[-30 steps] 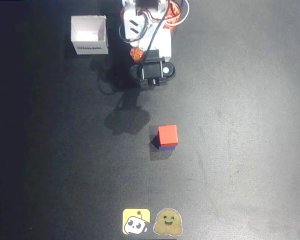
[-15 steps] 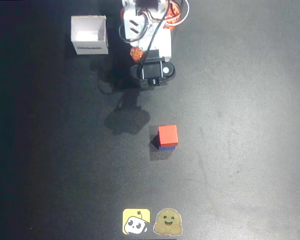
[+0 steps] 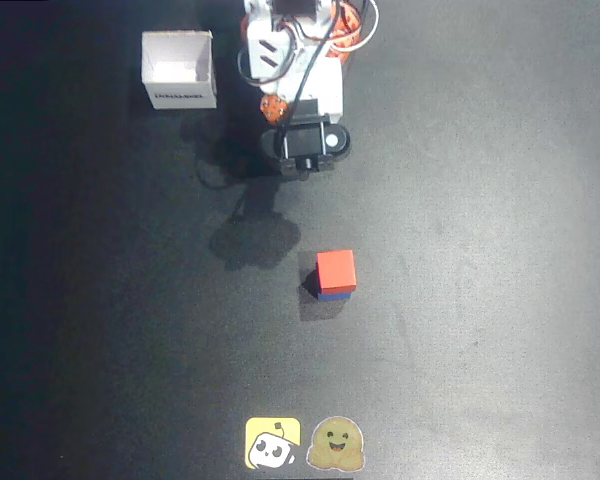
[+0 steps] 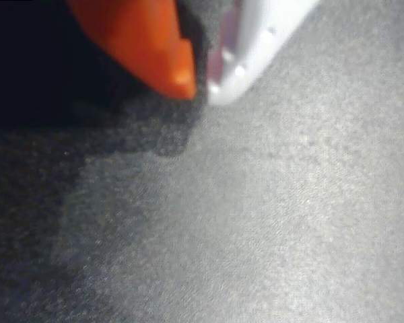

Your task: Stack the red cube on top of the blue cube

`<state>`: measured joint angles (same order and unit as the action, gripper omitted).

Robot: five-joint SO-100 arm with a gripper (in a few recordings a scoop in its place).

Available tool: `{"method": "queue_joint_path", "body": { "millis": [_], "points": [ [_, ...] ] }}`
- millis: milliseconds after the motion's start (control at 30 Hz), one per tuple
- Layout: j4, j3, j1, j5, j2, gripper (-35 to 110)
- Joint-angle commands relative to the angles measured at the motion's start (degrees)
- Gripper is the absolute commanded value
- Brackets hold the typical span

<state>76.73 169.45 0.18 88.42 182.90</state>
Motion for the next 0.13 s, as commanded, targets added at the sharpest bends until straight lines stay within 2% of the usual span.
{"method": "queue_joint_path", "body": {
  "millis": [0,100],
  "points": [
    [0.3,-0.3,0.3,0.1,0.3,0],
    [0.3,-0.3,0.3,0.1,0.3,0]
  ]
}}
